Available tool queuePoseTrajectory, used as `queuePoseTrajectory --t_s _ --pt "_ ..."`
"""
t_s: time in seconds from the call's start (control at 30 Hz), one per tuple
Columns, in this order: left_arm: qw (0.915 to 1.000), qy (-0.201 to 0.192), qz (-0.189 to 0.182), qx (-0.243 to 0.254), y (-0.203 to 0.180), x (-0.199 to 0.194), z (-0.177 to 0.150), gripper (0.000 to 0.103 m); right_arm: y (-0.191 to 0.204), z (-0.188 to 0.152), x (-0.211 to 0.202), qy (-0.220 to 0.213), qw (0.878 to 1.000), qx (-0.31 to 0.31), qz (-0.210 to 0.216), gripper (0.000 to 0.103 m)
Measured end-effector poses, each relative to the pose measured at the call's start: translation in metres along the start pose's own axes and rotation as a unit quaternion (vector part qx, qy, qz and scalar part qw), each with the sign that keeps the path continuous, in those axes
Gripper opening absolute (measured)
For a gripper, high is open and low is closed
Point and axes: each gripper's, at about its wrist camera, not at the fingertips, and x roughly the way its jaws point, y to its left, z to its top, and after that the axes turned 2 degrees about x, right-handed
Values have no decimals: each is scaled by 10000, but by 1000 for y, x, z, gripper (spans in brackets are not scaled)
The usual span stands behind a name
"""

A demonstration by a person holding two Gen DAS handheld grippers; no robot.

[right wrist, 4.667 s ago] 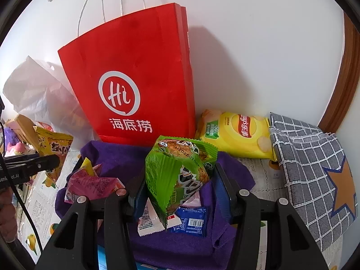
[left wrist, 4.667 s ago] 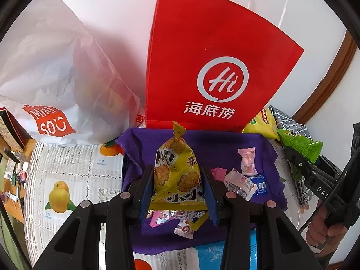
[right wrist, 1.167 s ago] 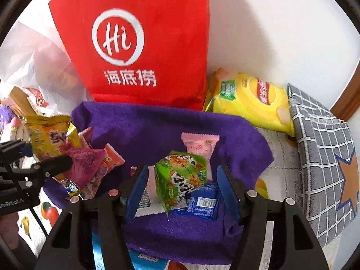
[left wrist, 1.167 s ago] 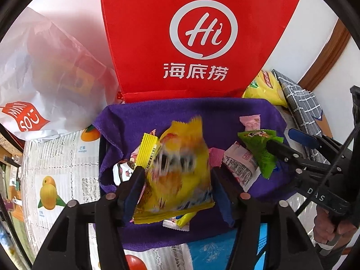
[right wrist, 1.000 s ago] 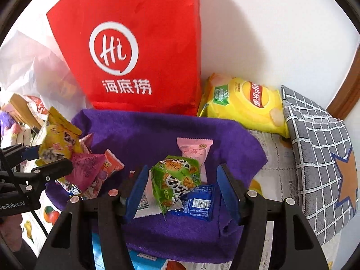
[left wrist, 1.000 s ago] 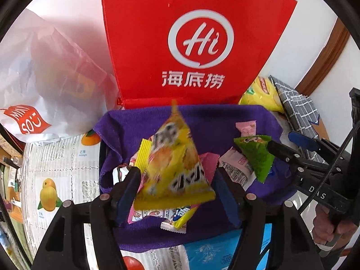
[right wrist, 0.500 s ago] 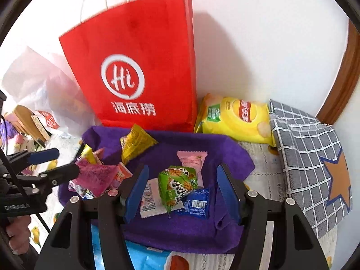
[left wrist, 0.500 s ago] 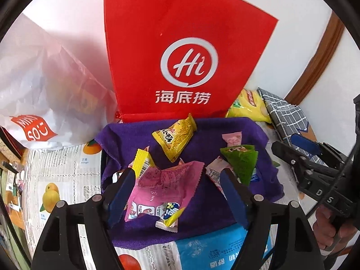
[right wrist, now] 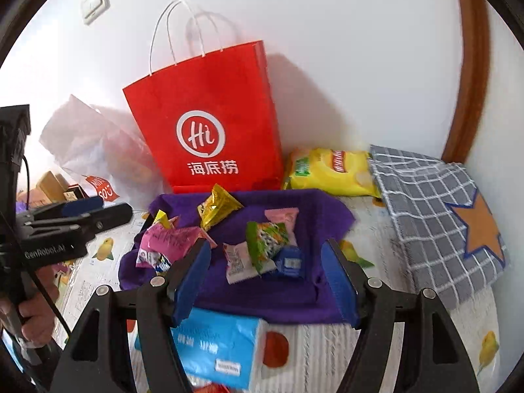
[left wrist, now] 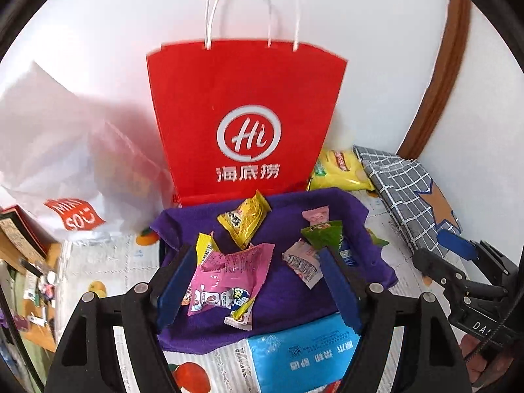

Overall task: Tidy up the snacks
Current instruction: 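Lift both open grippers away from the purple towel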

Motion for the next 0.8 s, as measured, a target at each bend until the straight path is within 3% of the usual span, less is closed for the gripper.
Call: queuePoseTrajectory --t_s 0.17,0.37,0.57,0.8 --pt "9994 -273 -154 -126 -5 -34 -13 76 -13 -16 -32 -184 9993 116 -317 70" --pt "9992 -392 -13 -128 -7 -62 -43 76 -26 -37 -64 -420 9966 230 -671 70" --pt "9986 -471 -18 -230 -1 -83 -80 76 -26 -61 -84 -333 9981 306 -412 71" --pt "9980 -595 108 -164 3 -109 -114 76 -6 -85 -95 -139 9989 85 -438 75"
